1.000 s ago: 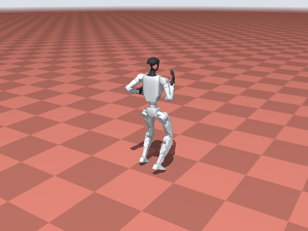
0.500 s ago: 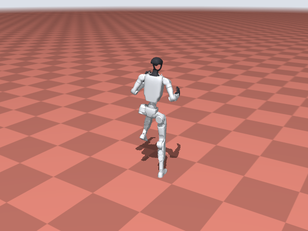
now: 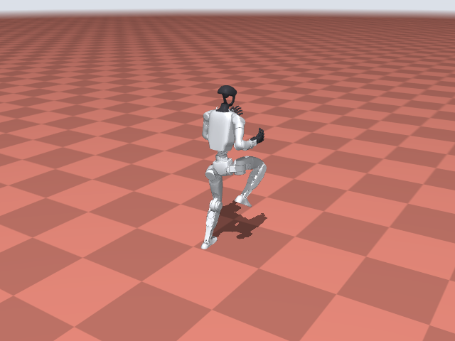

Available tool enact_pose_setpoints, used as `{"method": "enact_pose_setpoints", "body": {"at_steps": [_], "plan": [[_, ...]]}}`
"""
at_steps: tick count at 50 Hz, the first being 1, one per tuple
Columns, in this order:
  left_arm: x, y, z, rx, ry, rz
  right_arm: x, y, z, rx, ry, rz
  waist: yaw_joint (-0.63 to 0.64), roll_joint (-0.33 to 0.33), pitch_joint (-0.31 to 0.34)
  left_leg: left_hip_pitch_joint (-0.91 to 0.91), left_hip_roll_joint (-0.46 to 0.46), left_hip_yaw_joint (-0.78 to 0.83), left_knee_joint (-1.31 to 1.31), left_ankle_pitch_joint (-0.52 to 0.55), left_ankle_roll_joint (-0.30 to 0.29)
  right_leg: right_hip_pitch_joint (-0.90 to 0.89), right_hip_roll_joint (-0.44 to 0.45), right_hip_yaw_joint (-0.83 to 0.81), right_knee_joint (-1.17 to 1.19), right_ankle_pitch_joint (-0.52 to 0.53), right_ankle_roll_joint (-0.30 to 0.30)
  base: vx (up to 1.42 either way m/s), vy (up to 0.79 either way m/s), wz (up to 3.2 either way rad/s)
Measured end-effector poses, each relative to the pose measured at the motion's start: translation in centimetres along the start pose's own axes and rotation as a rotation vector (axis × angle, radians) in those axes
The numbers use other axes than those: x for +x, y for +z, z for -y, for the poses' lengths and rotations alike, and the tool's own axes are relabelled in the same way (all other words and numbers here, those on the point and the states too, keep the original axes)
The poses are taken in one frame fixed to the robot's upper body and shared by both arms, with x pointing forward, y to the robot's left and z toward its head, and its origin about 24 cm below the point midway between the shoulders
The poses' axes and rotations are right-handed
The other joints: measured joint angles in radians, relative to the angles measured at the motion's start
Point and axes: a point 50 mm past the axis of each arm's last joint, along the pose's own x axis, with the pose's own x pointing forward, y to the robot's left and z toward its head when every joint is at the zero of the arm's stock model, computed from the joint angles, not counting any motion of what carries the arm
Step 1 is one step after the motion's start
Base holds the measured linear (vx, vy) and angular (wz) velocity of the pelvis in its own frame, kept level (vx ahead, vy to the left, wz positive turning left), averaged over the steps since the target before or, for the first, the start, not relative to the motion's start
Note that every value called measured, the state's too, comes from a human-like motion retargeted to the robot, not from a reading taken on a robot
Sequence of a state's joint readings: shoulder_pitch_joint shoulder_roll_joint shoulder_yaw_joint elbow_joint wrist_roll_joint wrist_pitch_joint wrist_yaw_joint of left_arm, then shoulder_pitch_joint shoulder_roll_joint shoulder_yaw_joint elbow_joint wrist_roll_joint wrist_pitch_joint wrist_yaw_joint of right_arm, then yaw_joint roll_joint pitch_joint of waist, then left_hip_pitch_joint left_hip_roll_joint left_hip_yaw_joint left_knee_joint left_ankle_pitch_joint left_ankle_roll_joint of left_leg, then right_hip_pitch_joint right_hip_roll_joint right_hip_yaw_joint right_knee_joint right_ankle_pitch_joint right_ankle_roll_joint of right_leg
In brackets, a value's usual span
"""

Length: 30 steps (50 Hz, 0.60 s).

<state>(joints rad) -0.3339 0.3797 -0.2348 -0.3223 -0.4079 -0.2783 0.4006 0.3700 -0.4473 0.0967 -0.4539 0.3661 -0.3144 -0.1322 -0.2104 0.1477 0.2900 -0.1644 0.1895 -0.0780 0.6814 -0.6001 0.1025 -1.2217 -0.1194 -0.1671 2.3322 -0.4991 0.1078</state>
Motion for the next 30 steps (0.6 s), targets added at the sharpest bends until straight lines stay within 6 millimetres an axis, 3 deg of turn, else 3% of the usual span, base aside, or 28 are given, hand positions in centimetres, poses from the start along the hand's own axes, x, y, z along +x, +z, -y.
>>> {"method": "enact_pose_setpoints", "body": {"at_steps": [2,3,5,7,8,11,13,15,16,17,19,20,22,25,27,28,30], "plan": [[2.3,3.6,1.9,0.007,-0.094,0.207,-1.9,0.7,1.2,-0.002,0.007,-0.047,0.048,0.009,-0.105,-0.019,0.005,0.077,-0.102,0.111,-0.017,-0.058,0.005,-0.008,-0.1,0.051,-0.089,0.06,0.04,-1.47],[2.3,4.6,2.2,0.005,-0.097,0.262,-2.7,1.1,1.5,-0.01,0.04,-0.076,0.073,0.019,-0.168,0.021,0.012,0.13,-0.221,0.203,-0.023,-0.044,0.032,-0.015,-0.185,0.092,-0.12,0.22,-0.01,-1.4],[1.0,5.6,1.4,-0.08,-0.038,0.277,-4.0,1.4,1.8,-0.025,0.111,-0.164,0.007,0.051,-0.211,0.164,0.026,0.134,-0.457,0.448,-0.07,0.177,0.044,-0.063,-0.403,0.163,-0.092,0.33,-0.09,0.01],[-0.4,5.2,1.2,-0.116,-0.018,0.23,-5.3,0.9,1.9,-0.047,0.128,-0.248,-0.004,0.043,-0.279,0.154,0.009,0.124,-0.469,0.564,-0.097,0.379,0.068,-0.065,-0.695,0.257,-0.068,0.24,-0.13,0.6],[-2.0,4.9,0.9,-0.135,-0.015,0.174,-6.6,0.5,2.1,-0.069,0.129,-0.322,-0.008,0.04,-0.3,0.165,0.001,0.118,-0.448,0.573,-0.078,0.529,0.074,-0.071,-0.887,0.322,-0.048,0.12,-0.11,0.92],[-3.4,3.5,0.0,-0.133,-0.046,0.051,-6.2,-2.3,3.1,-0.128,0.08,-0.396,0.012,-0.094,-0.262,-0.091,-0.106,0.191,0.243,0.336,0.084,0.895,0.022,0.071,-1.401,0.535,0.045,-0.03,-0.06,0.95],[-5.1,2.3,-0.7,-0.124,-0.022,-0.052,-5.1,-4.2,3.0,-0.166,0.052,-0.4,0.043,-0.153,-0.219,-0.322,-0.134,0.241,0.754,0.215,0.137,1.147,0.002,0.178,-1.801,0.689,0.043,-0.14,-0.02,0.67],[-6.9,1.2,-2.2,-0.122,0.061,-0.159,-2.7,-5.8,2.4,-0.174,0.037,-0.376,0.082,-0.217,-0.181,-0.612,-0.174,0.281,1.208,0.143,0.156,1.306,-0.056,0.241,-2.045,0.605,0.013,-0.17,-0.04,0.45],[-8.1,0.8,-3.4,-0.082,0.126,-0.214,-0.8,-5.9,2.0,-0.165,0.023,-0.323,0.121,-0.234,-0.17,-0.78,-0.173,0.288,1.387,0.134,0.123,1.325,-0.074,0.248,-2.077,0.415,-0.021,-0.17,-0.07,-0.33],[-9.4,0.7,-4.8,-0.029,0.194,-0.269,1.2,-5.5,1.4,-0.155,0.011,-0.248,0.169,-0.246,-0.149,-0.927,-0.163,0.291,1.543,0.121,0.078,1.338,-0.088,0.265,-2.096,0.242,-0.056,-0.18,-0.06,-1.38],[-12.8,1.3,-8.1,0.125,0.325,-0.383,6.1,-1.8,-0.2,-0.11,0.019,0.012,0.298,-0.25,-0.057,-1.087,-0.101,0.264,1.716,0.07,-0.05,1.318,-0.086,0.352,-2.029,0.021,-0.126,-0.21,-0.04,-2.58],[-14.5,2.1,-9.7,0.2,0.378,-0.446,8.4,1.2,-1.2,-0.073,0.048,0.167,0.358,-0.246,0.004,-1.112,-0.06,0.24,1.754,0.034,-0.106,1.287,-0.071,0.415,-1.946,-0.035,-0.162,-0.18,-0.04,-2.31],[-17.7,2.8,-11.3,0.267,0.401,-0.613,10.3,6.6,-3.2,0.02,0.135,0.411,0.375,-0.243,0.015,-1.121,-0.014,0.221,1.696,0.008,-0.059,1.249,-0.045,0.426,-1.876,0.013,-0.158,-0.02,-0.01,-0.34],[-20.0,2.6,-10.7,0.318,0.24,-0.814,8.0,10.5,-4.3,0.151,0.171,0.597,0.326,-0.268,-0.144,-1.07,-0.098,0.261,1.442,0.08,0.073,1.372,-0.08,0.257,-2.207,0.312,-0.095,0.26,0.05,2.01],[-21.0,2.6,-10.2,0.369,0.103,-0.897,5.9,10.9,-4.6,0.206,0.202,0.613,0.348,-0.303,-0.239,-0.884,-0.138,0.292,1.165,0.171,0.061,1.387,-0.095,0.228,-2.304,0.522,-0.048,0.29,0.07,0.54],[-21.7,2.7,-10.2,0.386,0.072,-0.937,5.1,10.6,-4.9,0.231,0.233,0.589,0.36,-0.301,-0.265,-0.75,-0.145,0.293,1.003,0.228,0.031,1.381,-0.09,0.23,-2.299,0.569,-0.044,0.21,0.09,-0.86],[-23.3,3.0,-10.1,0.403,0.094,-0.992,3.7,9.2,-5.5,0.268,0.294,0.492,0.374,-0.222,-0.244,-0.397,-0.127,0.242,0.631,0.365,-0.068,1.381,-0.025,0.194,-2.152,0.519,-0.098,0.11,0.1,-1.61]]}}
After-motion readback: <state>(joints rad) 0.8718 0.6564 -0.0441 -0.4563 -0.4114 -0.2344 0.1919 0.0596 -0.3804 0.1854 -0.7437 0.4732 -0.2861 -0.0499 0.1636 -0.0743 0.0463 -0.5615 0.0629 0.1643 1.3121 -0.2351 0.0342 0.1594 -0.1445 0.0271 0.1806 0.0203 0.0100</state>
